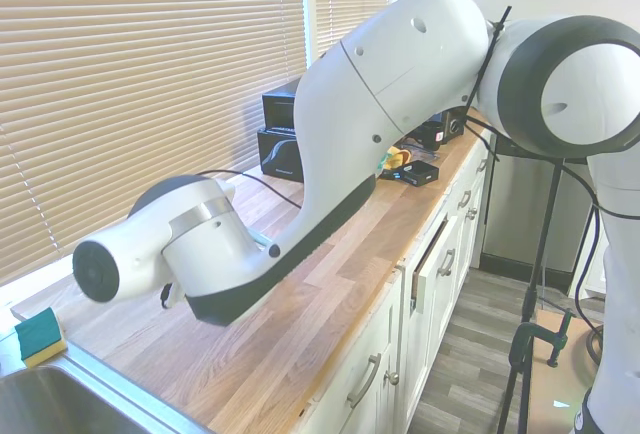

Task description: Uncover the lid of the food container

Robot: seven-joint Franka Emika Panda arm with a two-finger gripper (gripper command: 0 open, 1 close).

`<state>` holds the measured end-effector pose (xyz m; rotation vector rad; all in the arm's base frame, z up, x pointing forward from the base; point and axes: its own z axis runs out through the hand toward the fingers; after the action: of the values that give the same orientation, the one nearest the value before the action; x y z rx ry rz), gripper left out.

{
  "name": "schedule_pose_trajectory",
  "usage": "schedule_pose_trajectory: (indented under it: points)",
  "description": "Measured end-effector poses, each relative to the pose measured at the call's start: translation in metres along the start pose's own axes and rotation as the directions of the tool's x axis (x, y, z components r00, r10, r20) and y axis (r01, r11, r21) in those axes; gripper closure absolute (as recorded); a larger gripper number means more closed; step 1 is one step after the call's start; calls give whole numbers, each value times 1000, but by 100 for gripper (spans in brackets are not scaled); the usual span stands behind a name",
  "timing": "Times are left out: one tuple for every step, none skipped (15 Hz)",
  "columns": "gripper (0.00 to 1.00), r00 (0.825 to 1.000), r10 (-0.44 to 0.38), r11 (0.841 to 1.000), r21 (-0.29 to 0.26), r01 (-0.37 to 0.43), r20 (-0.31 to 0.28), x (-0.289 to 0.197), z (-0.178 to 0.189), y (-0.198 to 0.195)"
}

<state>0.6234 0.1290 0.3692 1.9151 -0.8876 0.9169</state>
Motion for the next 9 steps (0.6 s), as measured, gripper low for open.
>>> schedule_pose_trajectory:
  points:
    - [100,1000,11,1000,-8,-11,5,10,7,5]
    - [100,1000,24,1000,-15,-24,13,19,14,10]
    - [100,999,40,999,-20,-39,23,28,21,15]
    - [100,998,55,998,-27,-55,33,37,27,21]
    - [100,997,69,997,-31,-68,45,45,32,27]
    - [100,995,82,996,-35,-80,57,54,37,33]
    - [100,993,93,995,-40,-91,69,61,43,39]
    - [100,991,105,994,-44,-101,81,67,49,44]
    - [100,989,116,992,-52,-111,94,72,57,49]
